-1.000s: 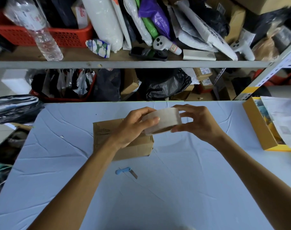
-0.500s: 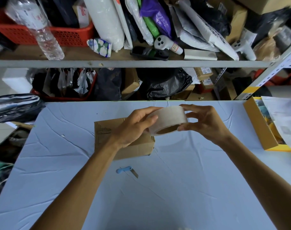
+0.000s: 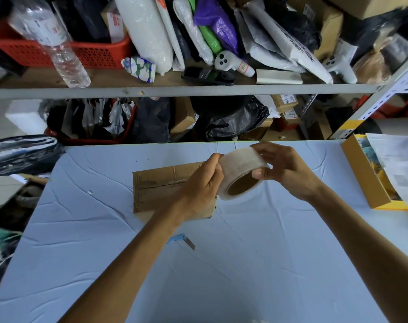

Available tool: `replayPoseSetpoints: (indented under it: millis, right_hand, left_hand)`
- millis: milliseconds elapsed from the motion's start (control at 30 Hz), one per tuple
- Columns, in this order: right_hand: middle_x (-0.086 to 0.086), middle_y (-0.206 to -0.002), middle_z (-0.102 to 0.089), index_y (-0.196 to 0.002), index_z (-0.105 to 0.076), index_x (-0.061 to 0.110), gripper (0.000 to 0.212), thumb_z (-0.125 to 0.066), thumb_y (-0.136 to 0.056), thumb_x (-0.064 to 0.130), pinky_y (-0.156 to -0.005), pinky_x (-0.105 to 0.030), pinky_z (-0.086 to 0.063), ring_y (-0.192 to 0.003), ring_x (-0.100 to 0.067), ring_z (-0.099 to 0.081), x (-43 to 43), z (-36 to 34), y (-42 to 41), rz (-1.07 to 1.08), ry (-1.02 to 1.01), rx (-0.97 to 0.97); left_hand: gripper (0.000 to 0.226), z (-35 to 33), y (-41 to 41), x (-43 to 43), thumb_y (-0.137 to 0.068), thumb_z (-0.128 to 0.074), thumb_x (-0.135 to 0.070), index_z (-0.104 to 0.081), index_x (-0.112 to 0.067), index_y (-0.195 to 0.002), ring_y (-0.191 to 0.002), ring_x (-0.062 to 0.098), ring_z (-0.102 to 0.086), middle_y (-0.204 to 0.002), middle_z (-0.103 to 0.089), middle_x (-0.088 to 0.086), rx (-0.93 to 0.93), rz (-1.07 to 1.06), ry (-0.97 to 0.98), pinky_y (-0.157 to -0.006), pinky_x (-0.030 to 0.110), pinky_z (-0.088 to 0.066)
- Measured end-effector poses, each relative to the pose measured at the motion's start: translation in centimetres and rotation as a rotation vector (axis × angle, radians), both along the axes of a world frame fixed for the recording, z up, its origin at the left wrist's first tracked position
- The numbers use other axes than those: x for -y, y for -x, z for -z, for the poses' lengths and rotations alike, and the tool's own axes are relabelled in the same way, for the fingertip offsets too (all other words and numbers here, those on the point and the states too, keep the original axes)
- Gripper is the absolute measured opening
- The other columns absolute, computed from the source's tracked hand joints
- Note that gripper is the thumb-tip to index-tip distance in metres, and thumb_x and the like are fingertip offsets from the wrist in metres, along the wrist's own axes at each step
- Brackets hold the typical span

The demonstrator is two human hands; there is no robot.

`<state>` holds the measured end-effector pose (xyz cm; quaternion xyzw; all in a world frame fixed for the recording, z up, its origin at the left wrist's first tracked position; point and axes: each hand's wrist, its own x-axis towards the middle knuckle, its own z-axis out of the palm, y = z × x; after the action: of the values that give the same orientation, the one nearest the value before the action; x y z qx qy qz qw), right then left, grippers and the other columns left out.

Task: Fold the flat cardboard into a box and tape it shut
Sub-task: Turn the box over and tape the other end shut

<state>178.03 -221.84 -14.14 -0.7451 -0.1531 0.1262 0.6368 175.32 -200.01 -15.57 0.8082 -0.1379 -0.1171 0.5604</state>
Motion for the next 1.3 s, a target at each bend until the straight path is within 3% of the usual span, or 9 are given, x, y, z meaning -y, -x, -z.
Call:
replayPoseSetpoints:
  millis: [100, 200, 300, 467, 633, 767, 867, 1133, 1300]
  right_hand:
    - [-0.01, -0.101, -0.065, -0.109, -0.063, 0.006, 0.045, -0.076, -0.066, 0.005, -0.08, -0.029, -0.05, -0.098, -0.021, -0.063, 0.2, 0.3, 0.0, 0.009, -0.064, 0.018]
    - [-0.011, -0.102, -0.064, -0.105, -0.065, 0.011, 0.044, -0.08, -0.063, 0.008, -0.08, -0.034, -0.052, -0.103, -0.026, -0.061, 0.1, 0.5, 0.0, 0.024, -0.096, 0.05]
    - [-0.012, -0.102, -0.066, -0.105, -0.066, 0.012, 0.043, -0.079, -0.065, 0.006, -0.082, -0.035, -0.052, -0.104, -0.027, -0.062, 0.0, 0.5, -0.1, 0.024, -0.095, 0.074]
    - [-0.011, -0.102, -0.067, -0.105, -0.067, 0.015, 0.044, -0.082, -0.064, 0.012, -0.083, -0.036, -0.052, -0.104, -0.028, -0.062, -0.2, 0.4, -0.1, 0.009, -0.105, 0.077]
    - [-0.007, -0.1, -0.067, -0.103, -0.068, 0.016, 0.046, -0.083, -0.06, 0.017, -0.081, -0.035, -0.051, -0.103, -0.026, -0.062, -0.4, 0.4, 0.1, 0.033, -0.165, 0.06]
    - [-0.002, -0.1, -0.069, -0.101, -0.071, 0.022, 0.044, -0.083, -0.06, 0.017, -0.083, -0.032, -0.051, -0.103, -0.024, -0.062, -0.6, 0.5, 0.0, 0.04, -0.195, 0.06]
    - [0.001, -0.102, -0.07, -0.102, -0.072, 0.024, 0.044, -0.083, -0.061, 0.016, -0.084, -0.03, -0.052, -0.105, -0.022, -0.063, -0.6, 0.5, 0.0, 0.043, -0.213, 0.066]
    - [-0.012, -0.109, -0.068, -0.108, -0.066, 0.003, 0.048, -0.078, -0.062, 0.0, -0.083, -0.037, -0.053, -0.111, -0.03, -0.061, -0.3, 1.0, 0.2, 0.118, -0.221, 0.092]
    - [-0.02, -0.113, -0.064, -0.112, -0.063, 0.0, 0.051, -0.077, -0.063, 0.001, -0.088, -0.049, -0.052, -0.112, -0.032, -0.06, 0.1, 0.9, 0.4, 0.126, -0.225, 0.093]
  left_hand:
    - [0.027, 0.2, 0.2, 0.0, -0.095, -0.028, -0.044, -0.046, -0.046, -0.115, -0.103, -0.018, -0.049, -0.114, -0.056, -0.009, -0.083, -0.011, 0.099, -0.086, 0.01, -0.044]
    - [0.052, 0.3, 0.3, 0.2, -0.098, -0.029, -0.049, -0.035, -0.022, -0.142, -0.131, 0.014, -0.043, -0.142, -0.044, 0.004, -0.112, -0.034, 0.079, -0.107, 0.04, -0.041]
    - [0.055, -0.1, 0.1, 0.5, -0.098, -0.027, -0.047, -0.034, -0.012, -0.14, -0.128, 0.026, -0.045, -0.14, -0.044, 0.014, -0.126, -0.059, 0.051, -0.103, 0.047, -0.043]
    - [0.034, -0.9, 0.4, 0.6, -0.102, -0.026, -0.036, -0.046, -0.008, -0.105, -0.089, 0.028, -0.056, -0.095, -0.055, 0.012, -0.012, -0.052, 0.074, -0.07, 0.044, -0.05]
    - [0.037, -0.9, 0.6, 0.5, -0.098, -0.023, -0.036, -0.045, -0.008, -0.107, -0.088, 0.037, -0.053, -0.098, -0.051, 0.024, 0.072, -0.059, 0.038, -0.07, 0.05, -0.048]
    - [0.036, -0.9, 0.8, 0.7, -0.094, -0.022, -0.037, -0.045, -0.015, -0.111, -0.08, 0.015, -0.053, -0.092, -0.052, 0.01, 0.104, -0.078, 0.014, -0.063, 0.03, -0.047]
    - [0.026, -0.8, 0.7, 0.6, -0.098, -0.025, -0.036, -0.048, -0.027, -0.106, -0.083, -0.01, -0.055, -0.09, -0.053, -0.017, 0.041, -0.077, 0.119, -0.07, 0.02, -0.05]
    - [0.04, -0.8, 0.3, 0.7, -0.086, -0.052, -0.053, -0.062, -0.026, -0.112, -0.102, 0.017, -0.063, -0.106, -0.064, -0.005, -0.13, -0.245, 0.266, -0.08, 0.038, -0.057]
    - [0.026, -0.3, 0.1, 0.2, -0.092, -0.057, -0.032, -0.067, -0.026, -0.114, -0.104, 0.012, -0.063, -0.107, -0.066, -0.012, -0.189, -0.202, 0.428, -0.074, 0.027, -0.057]
